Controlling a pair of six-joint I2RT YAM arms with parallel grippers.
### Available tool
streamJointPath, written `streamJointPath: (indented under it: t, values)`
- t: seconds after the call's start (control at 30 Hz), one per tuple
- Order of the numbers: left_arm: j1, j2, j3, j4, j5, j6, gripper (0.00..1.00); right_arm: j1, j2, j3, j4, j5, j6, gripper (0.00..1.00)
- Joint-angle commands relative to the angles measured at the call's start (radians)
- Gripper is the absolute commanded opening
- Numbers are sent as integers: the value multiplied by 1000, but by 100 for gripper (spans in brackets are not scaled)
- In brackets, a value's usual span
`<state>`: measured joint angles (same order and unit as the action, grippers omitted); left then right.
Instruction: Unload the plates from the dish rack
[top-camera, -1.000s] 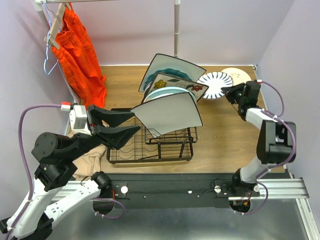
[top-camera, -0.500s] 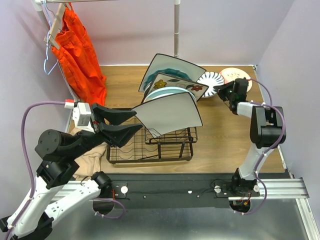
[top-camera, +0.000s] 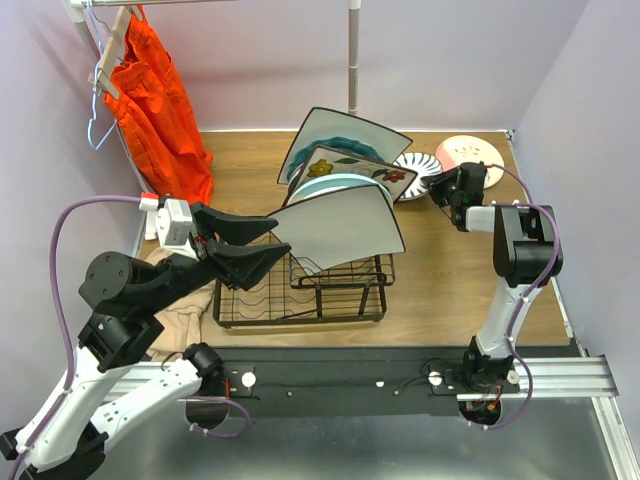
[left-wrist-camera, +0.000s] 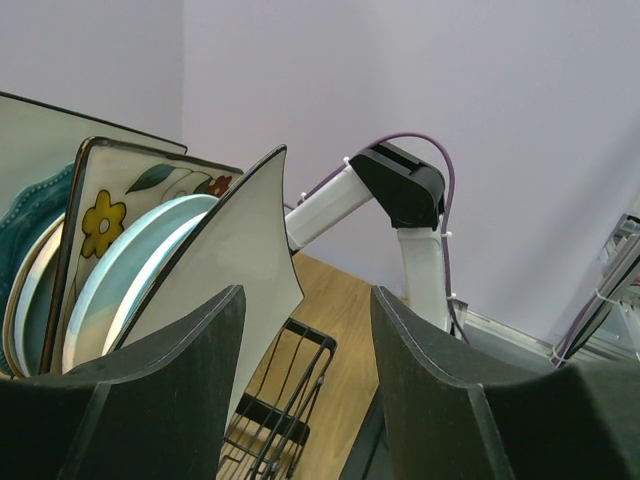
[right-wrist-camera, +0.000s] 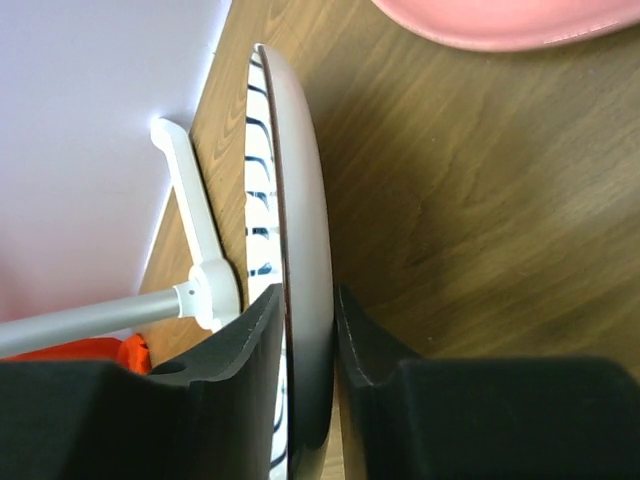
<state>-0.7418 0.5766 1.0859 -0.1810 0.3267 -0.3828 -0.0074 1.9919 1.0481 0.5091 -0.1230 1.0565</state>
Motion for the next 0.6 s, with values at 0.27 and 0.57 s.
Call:
streamJointPath:
  t: [0.27, 0.57]
  values:
    - [-4, -14, 19, 12, -15, 5, 62, 4, -44, 18, -95, 20, -58, 46]
    - [-4, -23, 3, 26, -8, -2, 62, 6, -113, -16, -211, 51, -127, 47]
